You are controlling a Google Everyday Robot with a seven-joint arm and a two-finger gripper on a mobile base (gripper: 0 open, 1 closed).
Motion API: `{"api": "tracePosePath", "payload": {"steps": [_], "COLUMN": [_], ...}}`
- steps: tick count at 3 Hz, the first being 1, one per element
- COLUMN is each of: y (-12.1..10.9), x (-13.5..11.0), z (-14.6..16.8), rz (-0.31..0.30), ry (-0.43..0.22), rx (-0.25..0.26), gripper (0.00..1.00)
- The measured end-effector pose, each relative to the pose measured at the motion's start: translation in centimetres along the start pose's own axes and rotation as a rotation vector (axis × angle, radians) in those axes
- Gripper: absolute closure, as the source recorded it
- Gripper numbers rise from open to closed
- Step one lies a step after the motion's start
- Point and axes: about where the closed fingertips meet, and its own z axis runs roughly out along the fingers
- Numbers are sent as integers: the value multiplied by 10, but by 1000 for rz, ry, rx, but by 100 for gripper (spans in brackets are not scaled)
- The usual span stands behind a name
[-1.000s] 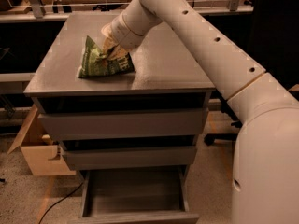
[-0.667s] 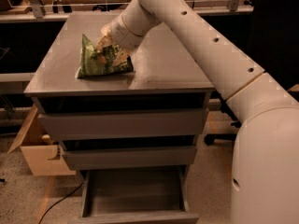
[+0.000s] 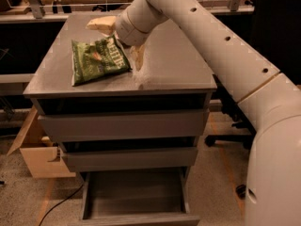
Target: Pick green jalapeno chip bag from bottom drawer and place on counter
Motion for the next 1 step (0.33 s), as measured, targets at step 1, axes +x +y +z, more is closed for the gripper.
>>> {"api": "tracePosePath", "payload": {"steps": [1], "y": [3], "x": [9], "z": [-42], "rz": [11], "ry": [112], "rx": [13], "gripper": [0]}}
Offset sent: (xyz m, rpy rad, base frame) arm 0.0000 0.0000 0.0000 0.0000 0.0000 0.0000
